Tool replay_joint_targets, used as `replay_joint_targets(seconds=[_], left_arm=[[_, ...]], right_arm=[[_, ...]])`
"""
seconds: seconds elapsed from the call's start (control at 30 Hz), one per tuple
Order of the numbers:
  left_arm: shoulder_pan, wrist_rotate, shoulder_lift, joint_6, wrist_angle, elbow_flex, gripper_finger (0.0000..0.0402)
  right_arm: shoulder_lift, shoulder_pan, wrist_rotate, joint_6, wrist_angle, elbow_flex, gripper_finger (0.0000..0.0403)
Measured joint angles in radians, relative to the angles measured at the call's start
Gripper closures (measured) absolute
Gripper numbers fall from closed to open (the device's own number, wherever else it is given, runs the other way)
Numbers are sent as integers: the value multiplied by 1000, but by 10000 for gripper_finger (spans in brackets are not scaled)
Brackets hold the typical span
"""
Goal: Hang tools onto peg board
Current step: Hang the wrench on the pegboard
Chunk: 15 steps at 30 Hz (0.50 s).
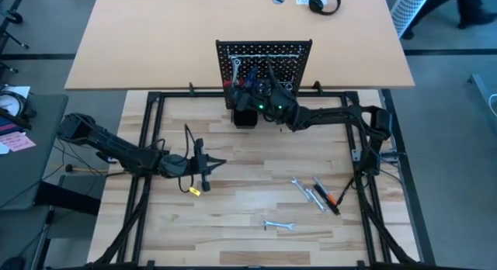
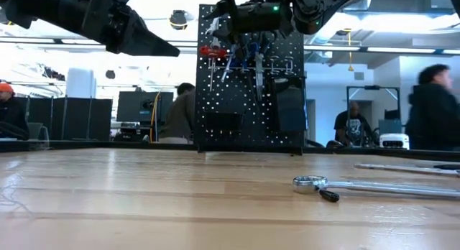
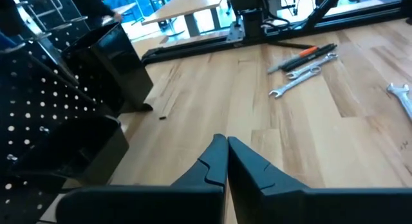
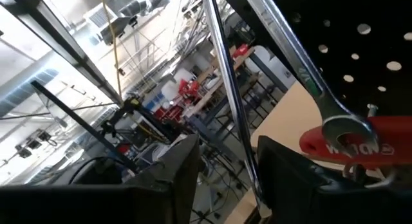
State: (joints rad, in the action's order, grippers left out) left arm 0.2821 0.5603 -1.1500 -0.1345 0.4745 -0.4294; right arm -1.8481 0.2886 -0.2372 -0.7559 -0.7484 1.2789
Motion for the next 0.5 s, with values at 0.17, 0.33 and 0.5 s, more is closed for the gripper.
replay_joint_targets(seconds=[0.17,0.33,0.5], left_arm=[[0,0,0,0,-17,0,401],[0,0,0,-2,-15,0,401],[0,0,0,0,-15,0,401]], right_arm=[[36,0,1,22,79,0,254],[115,3,-2,76,280,-1,282],[171,6,-12,99,423,-1,290]])
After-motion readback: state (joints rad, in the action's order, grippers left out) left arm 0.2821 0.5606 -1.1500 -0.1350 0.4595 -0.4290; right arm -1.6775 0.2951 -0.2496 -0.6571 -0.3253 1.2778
